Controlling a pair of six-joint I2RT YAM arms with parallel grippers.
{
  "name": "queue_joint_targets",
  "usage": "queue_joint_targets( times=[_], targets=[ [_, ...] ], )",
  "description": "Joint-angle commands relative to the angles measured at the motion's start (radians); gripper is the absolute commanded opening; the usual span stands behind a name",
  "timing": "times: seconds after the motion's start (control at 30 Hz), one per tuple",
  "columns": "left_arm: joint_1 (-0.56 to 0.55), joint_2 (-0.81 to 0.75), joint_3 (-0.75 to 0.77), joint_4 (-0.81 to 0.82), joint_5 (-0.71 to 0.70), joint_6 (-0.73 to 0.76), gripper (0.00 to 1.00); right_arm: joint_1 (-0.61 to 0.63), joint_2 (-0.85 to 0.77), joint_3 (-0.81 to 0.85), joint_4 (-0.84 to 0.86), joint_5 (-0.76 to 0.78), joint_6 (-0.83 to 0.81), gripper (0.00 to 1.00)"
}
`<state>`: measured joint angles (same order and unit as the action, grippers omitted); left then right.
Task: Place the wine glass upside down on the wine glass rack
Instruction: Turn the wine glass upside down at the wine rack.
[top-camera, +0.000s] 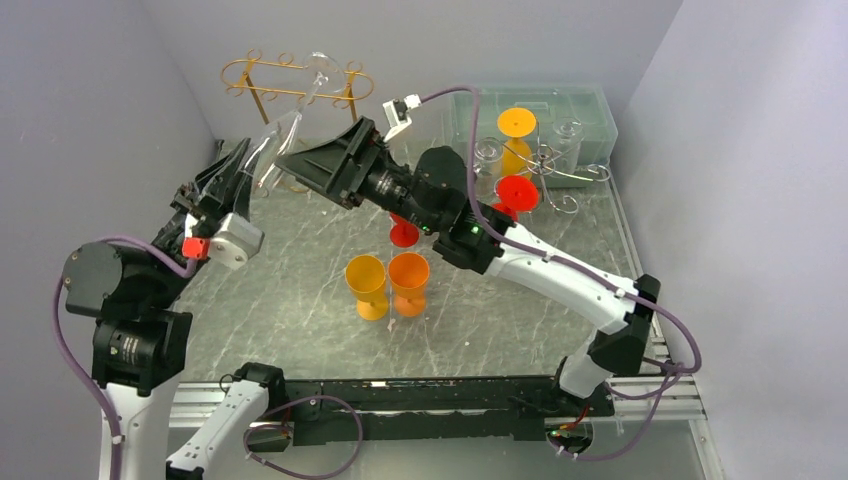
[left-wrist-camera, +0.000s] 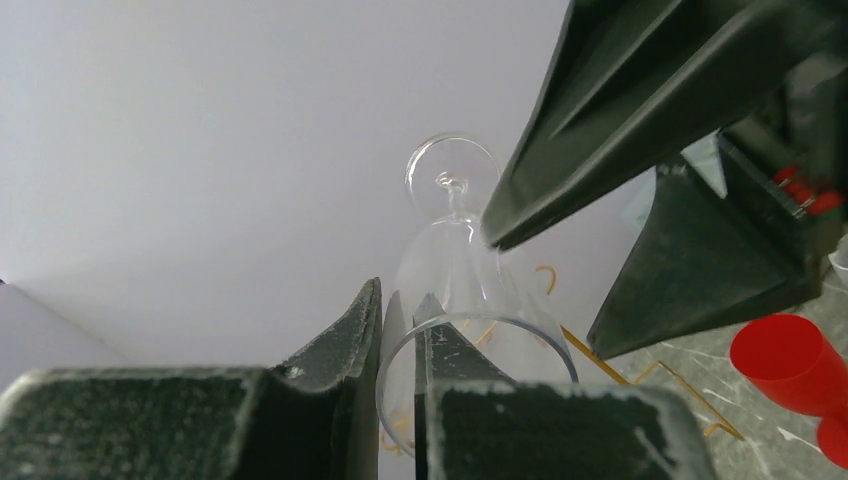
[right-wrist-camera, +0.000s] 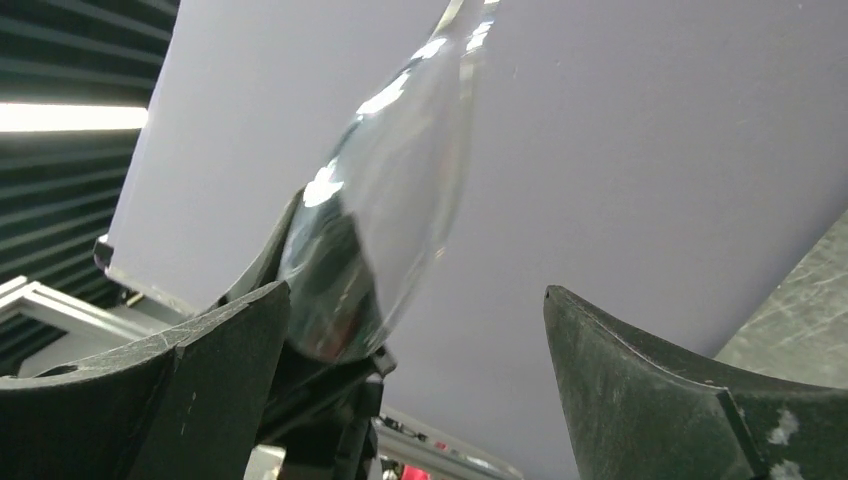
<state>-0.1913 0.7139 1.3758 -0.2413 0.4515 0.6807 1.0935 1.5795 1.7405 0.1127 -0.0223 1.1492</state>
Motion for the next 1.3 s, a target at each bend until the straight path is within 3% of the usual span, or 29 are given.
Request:
queue_joint_targets(
  times=[0.0,0.23,0.33,0.53,0.67,0.73,0.77,0.8,0.9,1.07,1.27],
  targets=[
    [0.003,-0.039,-0.027,0.113,0.046,0.068,0.0,0.0,0.044,0.089,0.113,0.067,0.061,1.0],
    [0.003,-0.066,-0.07,0.115,0.041,0.124,0.0,0.007,0.172,0.225,0.177,0.042,0.092,0.97],
    [0.003,-0.073,-0.089,0.125,0.031,0.137,0.0,0.015,0.207,0.266,0.177,0.027,0.104,0.87],
    [0.003,-0.085,-0.127,0.136,-0.005,0.166,0.0,0.02,0.184,0.23,0.164,0.0,0.09,0.47],
    [0.003,-0.092,-0.146,0.126,-0.004,0.176,0.0,0.02,0.136,0.191,0.12,0.006,0.037,0.41],
    [0.003,-0.09,-0.124,0.054,0.027,0.173,0.12,0.016,0.103,0.178,0.083,0.009,-0.022,0.35],
    [0.003,-0.088,-0.105,0.002,0.047,0.165,0.29,0.014,0.081,0.179,0.038,0.014,-0.065,0.31],
    [0.003,-0.085,-0.084,-0.045,0.068,0.163,0.53,0.012,0.063,0.189,-0.008,0.016,-0.123,0.28],
    [0.003,-0.065,-0.007,-0.22,0.128,0.138,0.97,0.007,0.019,0.236,-0.208,0.019,-0.316,0.22],
    [0.003,-0.053,0.078,-0.436,0.204,0.1,0.99,-0.001,-0.134,0.184,-0.527,0.133,-0.634,0.16],
    [0.003,-0.083,0.031,-0.427,0.18,0.079,0.99,0.0,-0.455,-0.092,-0.685,0.404,-0.85,0.17]
  ],
)
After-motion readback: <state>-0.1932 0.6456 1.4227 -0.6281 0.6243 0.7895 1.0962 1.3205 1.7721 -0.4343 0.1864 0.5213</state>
